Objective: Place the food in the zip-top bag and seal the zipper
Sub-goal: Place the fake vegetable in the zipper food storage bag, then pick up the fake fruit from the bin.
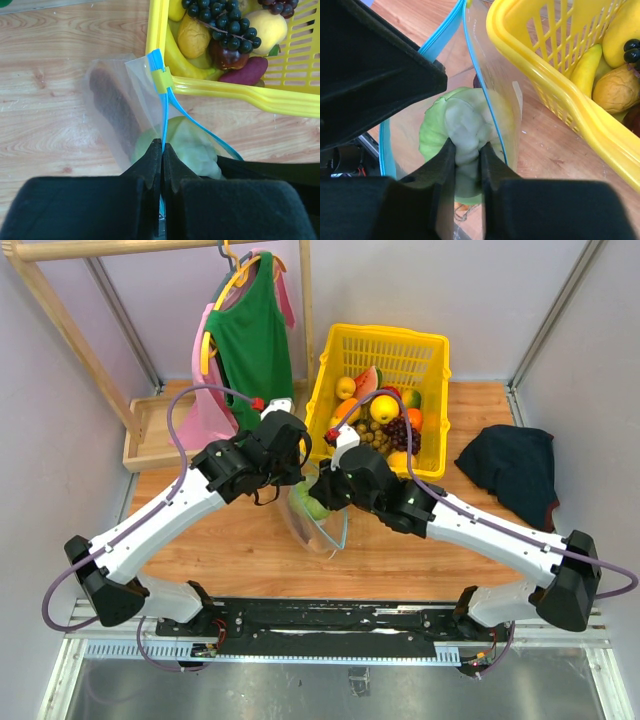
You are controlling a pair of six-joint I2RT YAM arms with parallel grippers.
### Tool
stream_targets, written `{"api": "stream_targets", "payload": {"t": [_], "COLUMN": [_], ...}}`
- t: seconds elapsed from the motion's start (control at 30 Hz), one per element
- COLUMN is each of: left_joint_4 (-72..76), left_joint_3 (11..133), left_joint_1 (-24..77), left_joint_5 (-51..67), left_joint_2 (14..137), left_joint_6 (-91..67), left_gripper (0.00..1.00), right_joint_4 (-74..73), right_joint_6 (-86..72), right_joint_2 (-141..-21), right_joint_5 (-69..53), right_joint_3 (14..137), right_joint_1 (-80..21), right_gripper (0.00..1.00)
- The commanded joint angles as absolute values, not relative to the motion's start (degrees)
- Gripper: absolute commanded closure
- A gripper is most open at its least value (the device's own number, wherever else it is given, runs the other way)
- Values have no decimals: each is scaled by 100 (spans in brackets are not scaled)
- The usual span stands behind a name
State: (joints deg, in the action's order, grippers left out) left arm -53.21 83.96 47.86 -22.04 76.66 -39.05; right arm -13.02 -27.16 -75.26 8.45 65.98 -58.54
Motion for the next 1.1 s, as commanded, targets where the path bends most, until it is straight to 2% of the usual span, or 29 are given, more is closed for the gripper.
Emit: {"api": "stream_targets", "payload": {"t": [0.0, 0.17, 0.23, 0.37, 0.53, 0.77, 1.07], "left_joint_4": [-5123, -5097, -5078, -5083, -5077, -5074, -5089], "left_joint_3": [8349, 8176, 8126, 8089, 8077, 8018, 7964], "left_joint_1": [4830, 4834, 4834, 4834, 4829, 4834, 4834], "left_joint_5": [-2150, -2278, -2293, -2357, -2380, -2435, -2502], "left_joint_2": [7477, 7364, 7344, 7342, 7323, 7214, 7064], "left_joint_6": [-3972, -3964, -3959, -3947, -3937, -3948, -3951], "left_gripper": [100, 100, 100, 100, 100, 100, 100], "right_joint_4": [-842, -761, -805, -926, -1200, -2095, -2554], "right_joint_6": [-2632, -2536, -2490, -2362, -2240, -2216, -2459], "right_joint_2": [-7559, -7483, -7426, -7279, -7028, -6577, -6682], "right_joint_5": [1090, 990, 889, 720, 726, 1227, 1355], "right_joint_3": [6568, 6544, 6574, 6620, 6655, 6675, 6391], "right_joint_1": [-5968, -5968, -5968, -5968, -5968, -5968, -5968], "right_gripper": [77, 51, 44, 38, 34, 33, 38]}}
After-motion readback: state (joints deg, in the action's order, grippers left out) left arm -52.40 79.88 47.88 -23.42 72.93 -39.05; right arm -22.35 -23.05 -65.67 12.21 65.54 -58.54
